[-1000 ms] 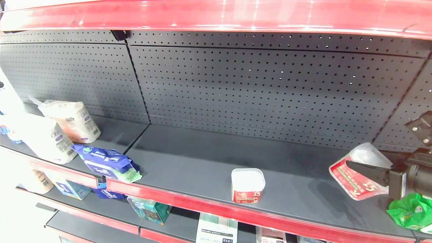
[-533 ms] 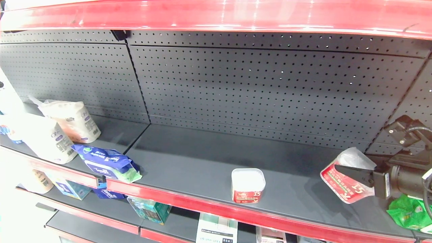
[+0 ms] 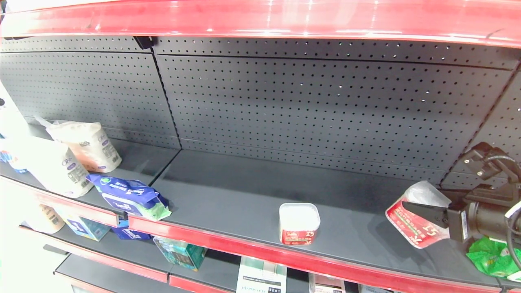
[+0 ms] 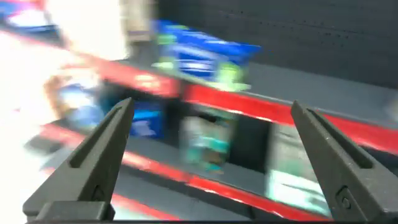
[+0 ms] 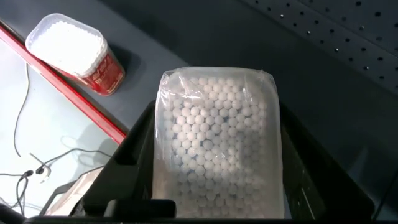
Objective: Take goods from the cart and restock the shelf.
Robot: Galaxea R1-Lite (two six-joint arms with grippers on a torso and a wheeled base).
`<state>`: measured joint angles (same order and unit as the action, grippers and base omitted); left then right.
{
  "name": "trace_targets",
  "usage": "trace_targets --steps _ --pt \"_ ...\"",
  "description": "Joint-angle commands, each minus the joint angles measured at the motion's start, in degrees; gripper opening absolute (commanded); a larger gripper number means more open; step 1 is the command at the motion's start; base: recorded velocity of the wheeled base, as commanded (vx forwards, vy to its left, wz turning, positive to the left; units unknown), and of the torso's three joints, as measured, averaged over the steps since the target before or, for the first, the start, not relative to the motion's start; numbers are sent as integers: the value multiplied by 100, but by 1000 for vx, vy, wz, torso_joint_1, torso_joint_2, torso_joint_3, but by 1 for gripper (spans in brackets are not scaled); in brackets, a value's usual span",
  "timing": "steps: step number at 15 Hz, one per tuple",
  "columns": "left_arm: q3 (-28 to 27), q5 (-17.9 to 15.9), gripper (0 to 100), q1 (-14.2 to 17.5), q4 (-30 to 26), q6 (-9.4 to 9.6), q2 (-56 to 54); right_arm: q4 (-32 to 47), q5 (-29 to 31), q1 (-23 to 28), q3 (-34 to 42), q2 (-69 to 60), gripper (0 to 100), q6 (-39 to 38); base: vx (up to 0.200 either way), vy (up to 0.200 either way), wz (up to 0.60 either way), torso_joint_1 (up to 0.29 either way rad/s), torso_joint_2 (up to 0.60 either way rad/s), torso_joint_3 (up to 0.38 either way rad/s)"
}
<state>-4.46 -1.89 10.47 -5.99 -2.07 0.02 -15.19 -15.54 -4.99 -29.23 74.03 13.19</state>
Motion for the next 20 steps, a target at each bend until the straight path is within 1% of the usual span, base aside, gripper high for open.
trace_targets --steps 1,2,3,4,5,6,7,8,12,15,17,20 --pt "51 92 100 8 27 84 -2 -2 -1 6 14 -21 0 -1 0 0 0 0 0 0" --pt "59 92 100 8 27 119 -2 -2 -1 6 23 -21 0 -1 0 0 0 0 0 0" --pt "95 250 100 8 115 251 -2 -2 -1 6 14 -21 0 8 0 0 0 0 0 0" --pt "262 620 100 -1 352 365 -2 -2 -1 -2 -12 -29 0 8 0 0 0 0 0 0" --pt "332 655 100 -10 563 357 -2 -2 -1 6 -21 -38 0 8 0 0 0 0 0 0" --pt "323 461 100 -28 555 321 -2 -2 -10 24 -21 -47 0 -1 0 0 0 0 0 0" --pt "437 -66 100 -19 572 251 -2 -2 -10 24 -21 -38 0 -1 0 0 0 0 0 0" --pt "437 -101 100 -19 563 269 -2 -2 -1 24 5 -47 0 -1 0 0 0 0 0 0" --pt "437 -66 100 -19 563 242 -2 -2 -10 15 -21 -3 0 -18 0 0 0 0 0 0" --pt "437 -66 100 -19 563 242 -2 -2 -54 -20 -144 234 0 8 0 0 0 0 0 0" --pt "437 -66 100 -19 563 242 -2 -10 -379 -20 -320 551 0 61 0 0 0 0 0 0" --pt "437 -66 100 -19 563 242 -2 -2 -608 -11 -680 1078 0 333 0 0 0 0 0 0"
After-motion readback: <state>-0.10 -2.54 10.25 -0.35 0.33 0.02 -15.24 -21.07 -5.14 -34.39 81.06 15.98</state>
